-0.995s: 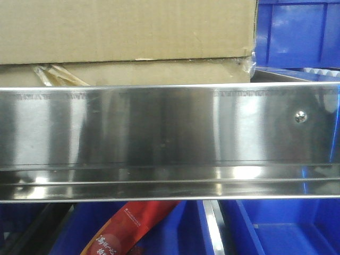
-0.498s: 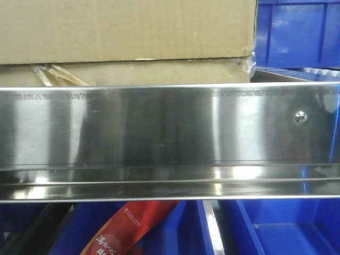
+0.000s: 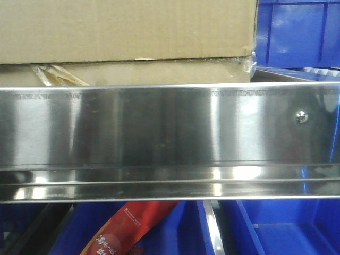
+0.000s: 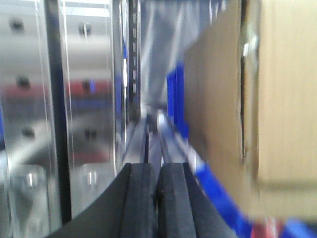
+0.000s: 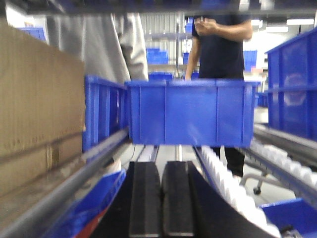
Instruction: Grab carton from right shelf to conveyor
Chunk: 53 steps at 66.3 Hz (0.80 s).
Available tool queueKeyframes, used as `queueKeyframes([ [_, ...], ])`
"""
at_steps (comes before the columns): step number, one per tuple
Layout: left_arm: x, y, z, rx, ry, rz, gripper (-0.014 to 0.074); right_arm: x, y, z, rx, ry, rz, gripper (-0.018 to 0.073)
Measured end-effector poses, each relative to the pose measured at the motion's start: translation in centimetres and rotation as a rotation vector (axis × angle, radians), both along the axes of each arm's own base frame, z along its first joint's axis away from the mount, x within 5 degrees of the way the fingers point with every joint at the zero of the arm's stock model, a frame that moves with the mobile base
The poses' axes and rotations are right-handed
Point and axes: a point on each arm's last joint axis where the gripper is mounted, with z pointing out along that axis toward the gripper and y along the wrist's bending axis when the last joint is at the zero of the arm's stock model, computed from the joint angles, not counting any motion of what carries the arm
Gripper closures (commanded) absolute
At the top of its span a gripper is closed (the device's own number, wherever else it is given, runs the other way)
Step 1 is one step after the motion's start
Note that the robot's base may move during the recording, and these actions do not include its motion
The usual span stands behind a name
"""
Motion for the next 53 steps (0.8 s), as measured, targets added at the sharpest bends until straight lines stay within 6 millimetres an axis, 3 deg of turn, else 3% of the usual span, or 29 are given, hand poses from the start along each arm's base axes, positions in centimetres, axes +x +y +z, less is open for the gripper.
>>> queueKeyframes([
  [6, -0.2, 0.0, 1.0, -0.002, -0.051, -0.002, 0.0582, -0.6, 0.0, 2.5, 0.012, -0.023, 0.007, 0.0628],
  [14, -1.3, 0.0, 4.9, -0.002, -0.121, 0.002, 0.058, -2.1, 0.0, 6.8, 0.013, -0.042, 0.018, 0.0589],
  [19, -1.9, 0.1, 7.9, -0.001, -0.139, 0.006, 0.0556, -2.5, 0.0, 9.4, 0.023, -0.027, 0.03, 0.0477],
  [27, -2.2, 0.1, 11.8, -0.002, -0.085, 0.016, 0.0386, -2.0, 0.2, 12.4, 0.07, 0.025, 0.061, 0.0207],
  [36, -1.1, 0.2, 13.4, -0.008, 0.025, 0.02, 0.0163, 0.1, 0.5, 13.5, 0.088, 0.103, 0.071, -0.0008],
  [41, -0.2, 0.2, 13.3, -0.02, 0.126, 0.02, 0.0117, 1.0, 0.6, 13.6, 0.089, 0.139, 0.072, 0.0001],
  [46, 0.3, 0.1, 13.4, -0.032, 0.2, 0.007, 0.0125, 1.5, 0.7, 14.1, 0.093, 0.164, 0.077, 0.0001],
  [53, 0.5, -0.3, 15.1, -0.02, 0.225, -0.055, 0.0158, 1.9, 1.0, 15.8, 0.094, 0.18, 0.11, 0.0001],
])
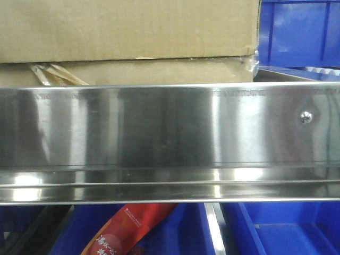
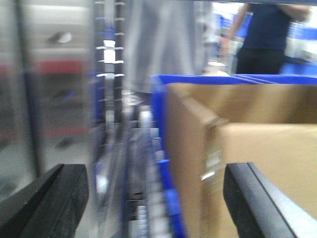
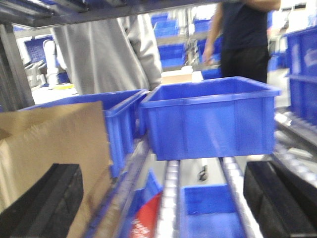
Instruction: Grab carton from right shelf to conveyor
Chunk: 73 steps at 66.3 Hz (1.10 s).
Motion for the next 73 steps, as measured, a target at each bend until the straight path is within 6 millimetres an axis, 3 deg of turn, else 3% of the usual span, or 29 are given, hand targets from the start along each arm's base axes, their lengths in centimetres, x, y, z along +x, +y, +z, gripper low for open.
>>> queueKeyframes([
  [11, 1.7, -1.3, 4.6, 0.019, 0.074, -0.145, 0.0181, 1.5, 1.6, 3.8, -0.013, 0.066, 0.154, 0.0001],
  [21, 5.8, -3.5, 7.6, 0.042, 0.218, -0.253, 0.0181, 4.3, 4.3, 6.8, -0.057, 0.183, 0.314, 0.0001],
  [34, 12.0, -5.6, 10.2, 0.008, 0.406, -0.232, 0.0181, 10.0, 7.7, 8.8, -0.146, 0.444, 0.383, 0.0001],
  [45, 17.2, -6.3, 11.0, 0.023, 0.588, -0.099, 0.0181, 13.8, 8.7, 10.9, -0.194, 0.568, 0.314, 0.0001],
  [56, 20.5, -6.6, 11.7, 0.059, 0.66, -0.011, 0.0181, 17.3, 10.5, 12.1, -0.215, 0.624, 0.314, 0.0001],
  [62, 22.0, -6.4, 12.1, 0.048, 0.653, 0.015, 0.0181, 19.4, 11.6, 11.8, -0.224, 0.645, 0.318, 0.0001],
  [73, 24.4, -5.1, 10.7, 0.026, 0.712, 0.074, 0.0181, 22.9, 13.4, 10.1, -0.238, 0.69, 0.321, 0.0001],
])
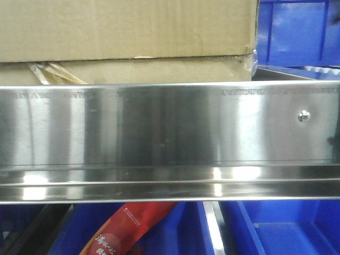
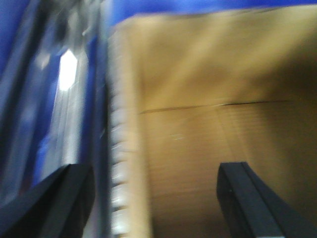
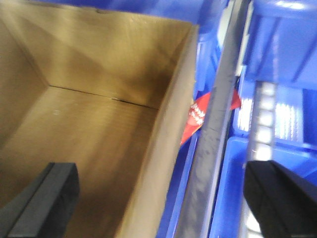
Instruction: Grab carton from right shelf to conveyor
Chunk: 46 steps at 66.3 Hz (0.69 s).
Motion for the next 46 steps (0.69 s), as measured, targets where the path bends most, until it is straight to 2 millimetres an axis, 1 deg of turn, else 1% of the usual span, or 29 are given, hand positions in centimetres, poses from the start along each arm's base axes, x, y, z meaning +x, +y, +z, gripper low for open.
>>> queueKeyframes([
  [9, 1.8, 0.5, -1.5, -0.002, 0.051, 0.019, 0.0181, 2.1, 1.1, -2.2, -0.029, 0.06, 0.003, 0.0001],
  [19, 3.7, 0.1, -3.5, 0.01, 0.112, 0.012, 0.0181, 3.8, 1.9, -4.3, -0.052, 0.114, 0.001, 0.0001],
  [23, 4.4, 0.0, -4.3, 0.014, 0.133, 0.01, 0.0192, 4.2, 2.1, -4.9, -0.059, 0.129, 0.001, 0.0006],
  [25, 4.7, -0.1, -4.7, 0.016, 0.145, 0.007, 0.0207, 4.5, 2.2, -5.2, -0.062, 0.135, 0.001, 0.0022],
  [29, 5.3, 0.0, -5.3, 0.019, 0.162, 0.012, 0.0263, 4.8, 2.4, -5.7, -0.067, 0.145, 0.001, 0.009],
  [31, 5.5, 0.0, -5.6, 0.02, 0.169, 0.013, 0.0305, 5.0, 2.5, -6.0, -0.07, 0.152, 0.001, 0.0151],
  [32, 5.5, 0.0, -5.6, 0.02, 0.169, 0.012, 0.033, 5.1, 2.5, -6.1, -0.071, 0.154, 0.001, 0.0165],
  [35, 5.7, 0.1, -5.8, 0.021, 0.176, 0.016, 0.043, 5.2, 2.5, -6.2, -0.073, 0.158, 0.001, 0.0282],
  [36, 5.8, 0.1, -5.9, 0.021, 0.178, 0.016, 0.0447, 5.3, 2.6, -6.3, -0.076, 0.159, 0.0, 0.0322],
  [37, 5.8, 0.1, -5.9, 0.021, 0.178, 0.018, 0.0481, 5.3, 2.6, -6.3, -0.076, 0.159, 0.0, 0.0342],
  [38, 5.8, 0.1, -5.9, 0.021, 0.18, 0.018, 0.0517, 5.3, 2.6, -6.4, -0.077, 0.161, 0.0, 0.0407],
  [40, 5.9, 0.1, -6.0, 0.021, 0.18, 0.018, 0.0607, 5.3, 2.6, -6.4, -0.077, 0.162, 0.0, 0.0496],
  [41, 5.9, 0.1, -6.0, 0.021, 0.18, 0.018, 0.0639, 5.4, 2.6, -6.5, -0.077, 0.163, 0.0, 0.0564],
  [42, 5.9, 0.1, -6.0, 0.021, 0.18, 0.018, 0.064, 5.4, 2.6, -6.5, -0.077, 0.163, 0.0, 0.0608],
  [44, 5.9, 0.1, -6.0, 0.02, 0.181, 0.017, 0.0609, 5.4, 2.7, -6.5, -0.074, 0.164, 0.002, 0.0662],
  [46, 5.9, 0.1, -6.0, 0.018, 0.181, 0.016, 0.0591, 5.3, 2.7, -6.5, -0.073, 0.168, 0.005, 0.0643],
])
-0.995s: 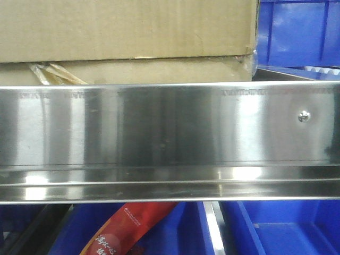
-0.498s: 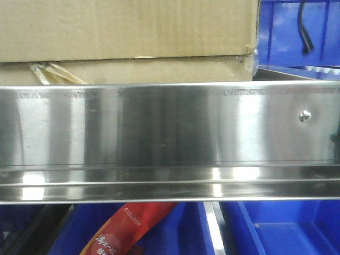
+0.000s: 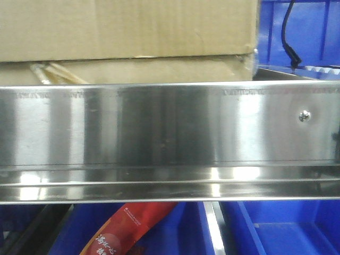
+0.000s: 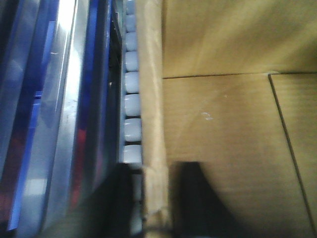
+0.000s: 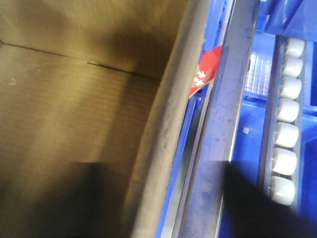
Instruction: Grab carton from right shelf to conveyor
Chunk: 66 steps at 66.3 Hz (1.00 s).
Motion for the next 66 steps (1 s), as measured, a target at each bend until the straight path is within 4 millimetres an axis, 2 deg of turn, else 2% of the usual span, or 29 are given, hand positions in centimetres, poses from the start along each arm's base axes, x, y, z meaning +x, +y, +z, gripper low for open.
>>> queueKeyframes([
  [3, 0.0, 0.0, 0.0, 0.0, 0.0, 0.0, 0.0593, 0.0, 0.0, 0.0, -0.004, 0.001, -0.001, 0.0617],
  [15, 0.0, 0.0, 0.2, -0.004, -0.006, -0.001, 0.0605, -0.2, -0.1, 0.1, -0.005, 0.003, -0.003, 0.0629],
  [24, -0.8, 0.0, 1.2, -0.022, -0.031, -0.005, 0.0605, -1.2, -0.7, 1.6, 0.003, -0.033, -0.006, 0.0629],
  [29, -2.1, 0.1, 2.5, -0.045, -0.064, -0.011, 0.0605, -2.3, -1.3, 3.0, 0.013, -0.069, -0.01, 0.0629],
  [40, -6.3, 0.6, 6.7, -0.101, -0.187, -0.028, 0.0605, -6.1, -3.1, 7.1, 0.061, -0.177, -0.011, 0.0629],
  [47, -8.5, 0.6, 8.3, -0.12, -0.24, -0.046, 0.0605, -8.6, -4.1, 8.5, 0.084, -0.22, -0.011, 0.0629],
  [54, -10.7, -0.5, 9.0, -0.13, -0.256, -0.101, 0.0607, -10.9, -5.3, 8.6, 0.084, -0.216, -0.012, 0.0629],
  [62, -12.8, -2.0, 8.4, -0.127, -0.235, -0.151, 0.061, -13.1, -6.4, 7.4, 0.061, -0.18, -0.016, 0.0629],
  [66, -13.6, -2.6, 7.5, -0.118, -0.209, -0.161, 0.061, -14.2, -6.9, 6.8, 0.054, -0.164, -0.015, 0.0629],
])
